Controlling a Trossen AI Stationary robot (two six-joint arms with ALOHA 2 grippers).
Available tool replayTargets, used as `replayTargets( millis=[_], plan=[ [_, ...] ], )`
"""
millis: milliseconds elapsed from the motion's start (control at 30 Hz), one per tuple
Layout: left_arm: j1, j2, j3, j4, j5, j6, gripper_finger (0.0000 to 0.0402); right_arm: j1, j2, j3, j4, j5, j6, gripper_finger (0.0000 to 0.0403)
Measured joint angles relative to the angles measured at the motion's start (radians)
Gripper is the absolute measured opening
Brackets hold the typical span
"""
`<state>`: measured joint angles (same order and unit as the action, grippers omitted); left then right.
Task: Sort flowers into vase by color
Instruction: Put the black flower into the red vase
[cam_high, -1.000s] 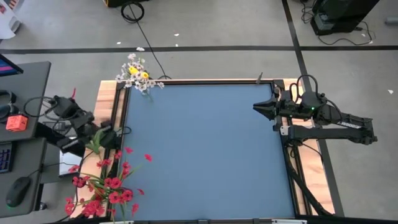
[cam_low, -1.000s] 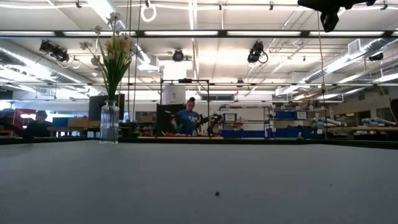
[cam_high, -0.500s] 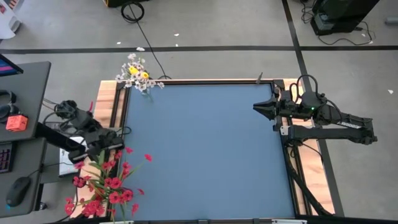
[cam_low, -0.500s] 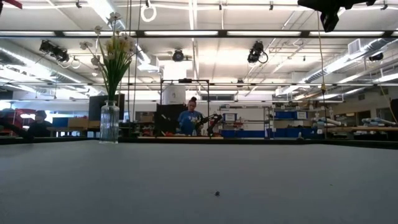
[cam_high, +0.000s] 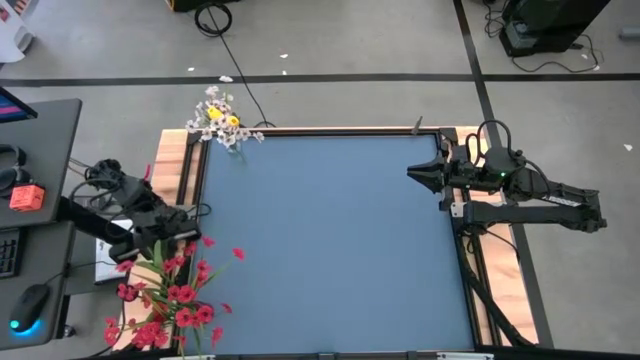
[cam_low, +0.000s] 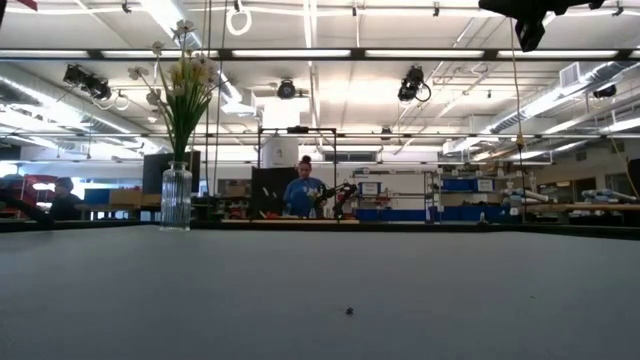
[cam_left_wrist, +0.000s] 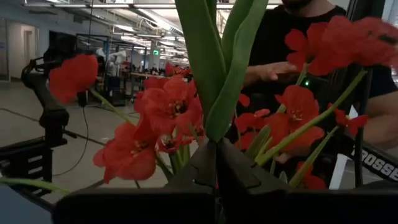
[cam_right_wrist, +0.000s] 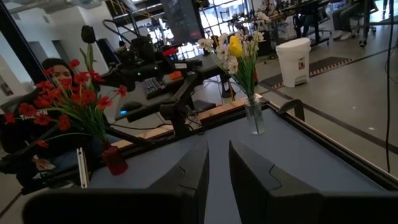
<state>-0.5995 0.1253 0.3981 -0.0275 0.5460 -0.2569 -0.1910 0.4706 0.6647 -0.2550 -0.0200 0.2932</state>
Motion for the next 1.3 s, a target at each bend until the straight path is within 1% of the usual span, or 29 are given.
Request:
replayTargets(
  millis=[100,200,367,500,833,1100,1300],
  plan=[
    [0.0,-0.001,-0.018,0.005,0.001,0.003,0.0008,0.0,0.0,0.0,0.0,0.0,0.0,0.0073],
    [0.0,0.0,-0.056,0.039,0.001,-0.024,0.0008,0.0,0.0,0.0,0.0,0.0,0.0,0.0073],
    [0.0,0.0,-0.099,0.101,0.002,-0.027,0.0008,0.0,0.0,0.0,0.0,0.0,0.0,0.0073],
    [0.0,-0.001,-0.106,0.133,0.001,-0.027,0.0009,0.0,0.0,0.0,0.0,0.0,0.0,0.0073],
    [0.0,0.0,-0.107,0.106,0.002,-0.025,0.0009,0.0,0.0,0.0,0.0,0.0,0.0,0.0073],
    [0.0,0.007,-0.107,0.092,0.002,0.017,0.0009,0.0,0.0,0.0,0.0,0.0,0.0,0.0073],
    [0.0,0.05,-0.107,0.092,0.051,0.018,0.0009,0.0,0.0,0.0,0.0,0.0,0.0,0.0073]
  ],
)
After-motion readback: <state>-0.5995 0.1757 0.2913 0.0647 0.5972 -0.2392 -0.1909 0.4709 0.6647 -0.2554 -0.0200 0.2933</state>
